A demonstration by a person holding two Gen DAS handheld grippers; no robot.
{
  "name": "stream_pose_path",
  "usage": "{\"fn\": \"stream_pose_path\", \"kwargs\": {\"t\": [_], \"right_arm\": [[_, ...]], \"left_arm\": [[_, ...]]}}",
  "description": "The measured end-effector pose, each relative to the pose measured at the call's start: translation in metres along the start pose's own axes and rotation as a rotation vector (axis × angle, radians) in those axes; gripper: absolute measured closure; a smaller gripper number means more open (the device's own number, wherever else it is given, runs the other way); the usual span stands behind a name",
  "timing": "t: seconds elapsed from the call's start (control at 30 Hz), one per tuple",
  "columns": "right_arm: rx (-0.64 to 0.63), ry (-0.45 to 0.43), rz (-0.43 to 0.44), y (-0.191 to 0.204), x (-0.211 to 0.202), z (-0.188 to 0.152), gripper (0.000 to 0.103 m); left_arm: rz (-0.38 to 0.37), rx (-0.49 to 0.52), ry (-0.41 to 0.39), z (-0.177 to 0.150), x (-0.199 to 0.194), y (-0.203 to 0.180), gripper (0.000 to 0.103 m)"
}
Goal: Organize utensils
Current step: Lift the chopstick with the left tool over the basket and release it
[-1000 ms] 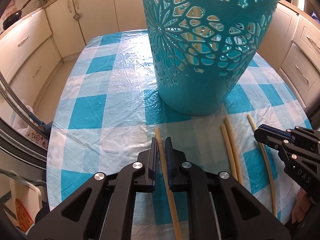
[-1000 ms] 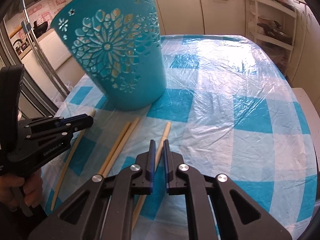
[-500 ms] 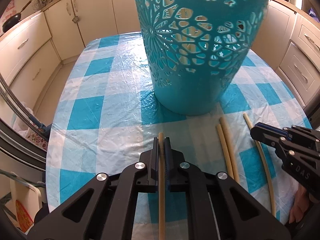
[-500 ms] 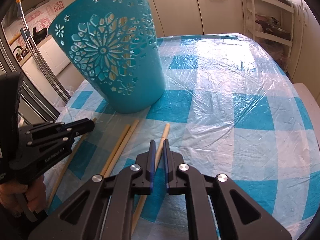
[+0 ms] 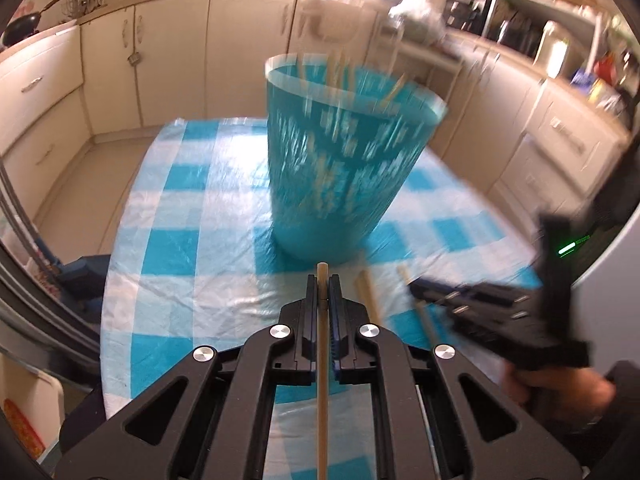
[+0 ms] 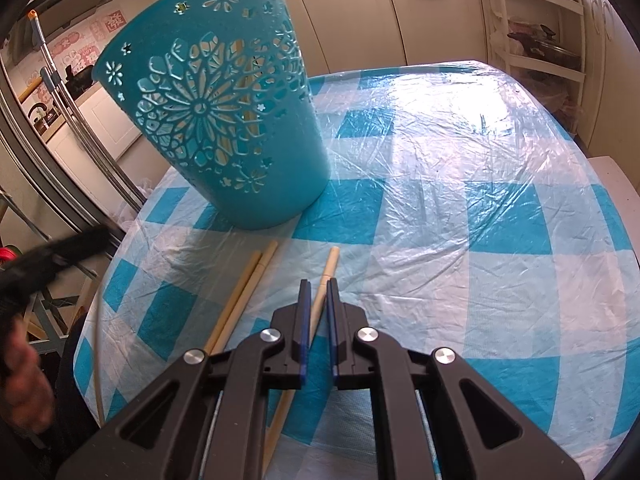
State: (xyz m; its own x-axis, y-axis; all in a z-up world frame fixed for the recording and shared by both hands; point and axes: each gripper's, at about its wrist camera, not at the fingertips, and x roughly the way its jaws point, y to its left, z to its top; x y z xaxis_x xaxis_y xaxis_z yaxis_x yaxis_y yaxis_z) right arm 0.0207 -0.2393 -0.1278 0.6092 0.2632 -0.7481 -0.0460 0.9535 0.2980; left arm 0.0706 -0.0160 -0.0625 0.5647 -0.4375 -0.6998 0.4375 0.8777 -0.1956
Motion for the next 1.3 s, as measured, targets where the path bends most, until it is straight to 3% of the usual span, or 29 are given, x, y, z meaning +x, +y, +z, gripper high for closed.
{"fn": "stream_pose_path", "kwargs": {"t": [0.17,0.37,0.53,0.8,1.03,1.3], "right_arm": [[0.011,-0.002,0.014,-0.004,0.0,0.0,0.095],[0.019,-0.002,0.027,-0.01,-0.003,0.0,0.095],[0.021,-0.003,0.031,-0.012,-0.004,-0.001,0.095],[0.021,-0.004,0.037,-0.014,-0.007,0.0,0.094],[0.022,-0.004,0.037,-0.014,-0.008,0.0,0.093],[0.022,-0.005,0.038,-0.015,-0.008,-0.001,0.093]], "left_arm": [[-0.089,-0.035,-0.135,0.037,-0.047,0.004,0.097],[-0.094,-0.039,-0.3,0.088,-0.076,-0.003,0.097],[-0.086,-0.031,-0.344,0.122,-0.077,-0.013,0.097],[-0.09,-0.018,-0.361,0.142,-0.083,-0.019,0.097],[-0.088,-0.016,-0.446,0.169,-0.108,-0.018,0.097],[-0.062,-0.013,-0.461,0.182,-0.101,-0.02,0.097]]}}
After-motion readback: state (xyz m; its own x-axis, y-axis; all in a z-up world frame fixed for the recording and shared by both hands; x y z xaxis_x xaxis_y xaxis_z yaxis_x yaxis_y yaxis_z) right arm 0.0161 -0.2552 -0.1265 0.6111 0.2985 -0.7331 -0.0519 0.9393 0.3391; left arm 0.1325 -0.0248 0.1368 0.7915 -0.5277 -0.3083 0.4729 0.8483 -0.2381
